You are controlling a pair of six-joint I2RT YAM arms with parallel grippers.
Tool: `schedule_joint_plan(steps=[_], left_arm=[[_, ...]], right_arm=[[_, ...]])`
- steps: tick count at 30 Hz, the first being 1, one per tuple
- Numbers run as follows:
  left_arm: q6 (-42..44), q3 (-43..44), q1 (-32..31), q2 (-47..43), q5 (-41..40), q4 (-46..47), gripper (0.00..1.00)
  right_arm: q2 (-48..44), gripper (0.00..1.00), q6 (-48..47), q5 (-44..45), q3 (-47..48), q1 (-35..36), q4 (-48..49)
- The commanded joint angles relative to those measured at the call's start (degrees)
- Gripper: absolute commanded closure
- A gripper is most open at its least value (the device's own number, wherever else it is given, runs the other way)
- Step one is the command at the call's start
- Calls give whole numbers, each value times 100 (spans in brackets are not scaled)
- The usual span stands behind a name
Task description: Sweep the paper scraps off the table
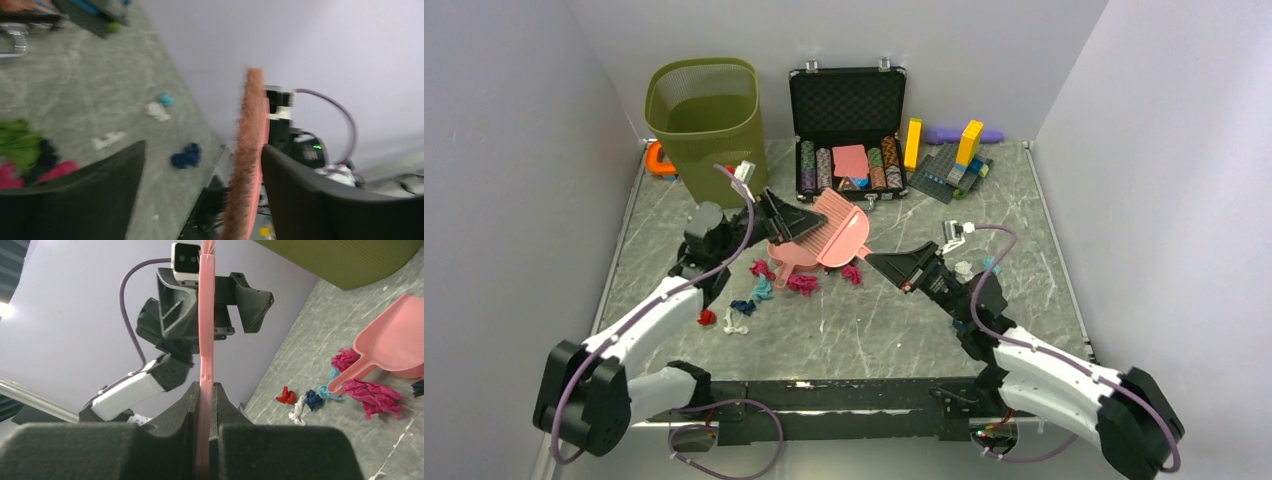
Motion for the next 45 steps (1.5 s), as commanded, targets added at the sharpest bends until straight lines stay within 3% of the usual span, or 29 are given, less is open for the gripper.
schedule_joint_plan(steps=[1, 4, 7, 11, 16, 24, 39, 45], left_arm=[[2209, 943, 30, -786, -1268, -3312, 1], [3082, 1284, 27, -1127, -2640, -4850, 1], [3674, 1287, 27, -1250, -3424, -5562, 1], [3865, 1149, -96, -1005, -3620, -5829, 2], [4045, 1081, -775, -107, -4513, -5842, 9], [4298, 1358, -1018, 1200, -4667, -5765, 23], [4301, 2026, -1007, 2166, -4705, -5872, 23], [4150, 2131, -1001, 2414, -4683, -6005, 30]], right_arm=[[-1019, 100, -412, 627, 200, 21, -1772], [-1855, 100, -632, 1519, 566, 22, -3881], [-2516, 100, -630, 2526, 1018, 21, -5776], [-3008, 100, -1237, 3069, 1432, 22, -6926], [-2758, 100, -1749, 3484, 2102, 26, -8051], [-2185, 100, -2095, 3302, 2480, 23, -8397], [-2354, 100, -2020, 3239, 2284, 21, -8293], [-2365, 100, -1966, 3192, 2217, 27, -8271]])
